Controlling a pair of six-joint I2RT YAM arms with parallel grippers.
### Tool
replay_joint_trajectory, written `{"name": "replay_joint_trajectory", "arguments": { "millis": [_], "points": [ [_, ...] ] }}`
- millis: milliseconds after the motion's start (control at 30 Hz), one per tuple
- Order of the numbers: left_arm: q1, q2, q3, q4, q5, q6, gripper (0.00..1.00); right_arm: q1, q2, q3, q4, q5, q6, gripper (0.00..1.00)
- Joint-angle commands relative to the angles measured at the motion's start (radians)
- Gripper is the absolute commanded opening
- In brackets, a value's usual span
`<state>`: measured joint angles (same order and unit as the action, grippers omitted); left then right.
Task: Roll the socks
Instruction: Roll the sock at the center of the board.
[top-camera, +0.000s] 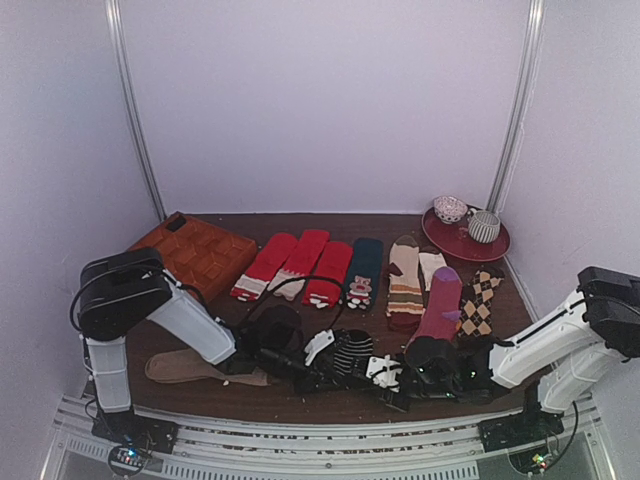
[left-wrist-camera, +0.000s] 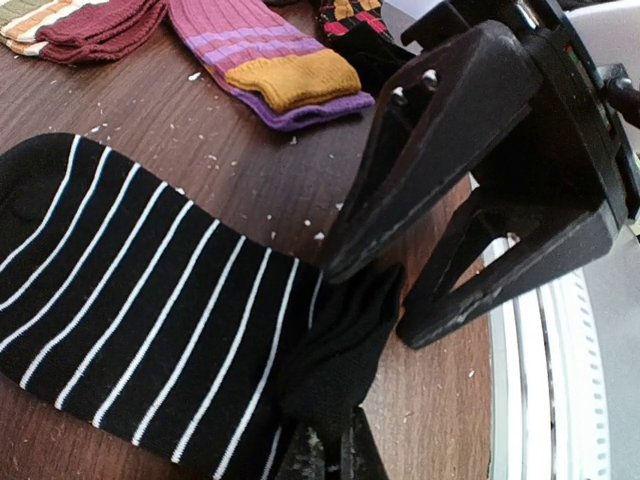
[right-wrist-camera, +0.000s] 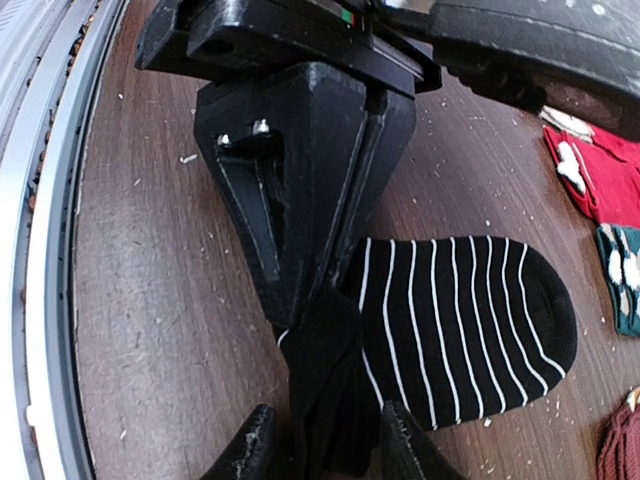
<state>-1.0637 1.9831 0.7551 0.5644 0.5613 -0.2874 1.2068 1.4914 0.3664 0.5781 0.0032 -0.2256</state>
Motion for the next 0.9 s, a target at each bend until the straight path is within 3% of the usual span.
{"name": "replay_joint_trajectory", "arguments": {
  "millis": [0,133,433,667,867],
  "points": [
    [-0.019,0.11,-0.08,-0.339,-0.021,-0.016,0.0,0.007,0.044,0.038,0.049,0.028,-0.027,0.36],
    [-0.019,0.115,-0.08,-0.337,-0.02,-0.016,0.0,0.006,0.086,0.059,0.046,0.001,-0.017,0.34],
    [-0.018,0.083,-0.089,-0.308,-0.059,-0.006,0.0,-0.036,0.131,0.091,-0.075,-0.096,0.133,0.08],
    [-0.02,-0.095,-0.089,-0.283,-0.189,0.102,0.22,-0.163,0.163,0.125,-0.191,-0.361,0.223,0.05],
    [-0.048,-0.282,-0.14,-0.224,-0.336,0.249,0.29,-0.219,0.26,0.322,-0.529,-0.549,0.224,0.06]
  ]
}}
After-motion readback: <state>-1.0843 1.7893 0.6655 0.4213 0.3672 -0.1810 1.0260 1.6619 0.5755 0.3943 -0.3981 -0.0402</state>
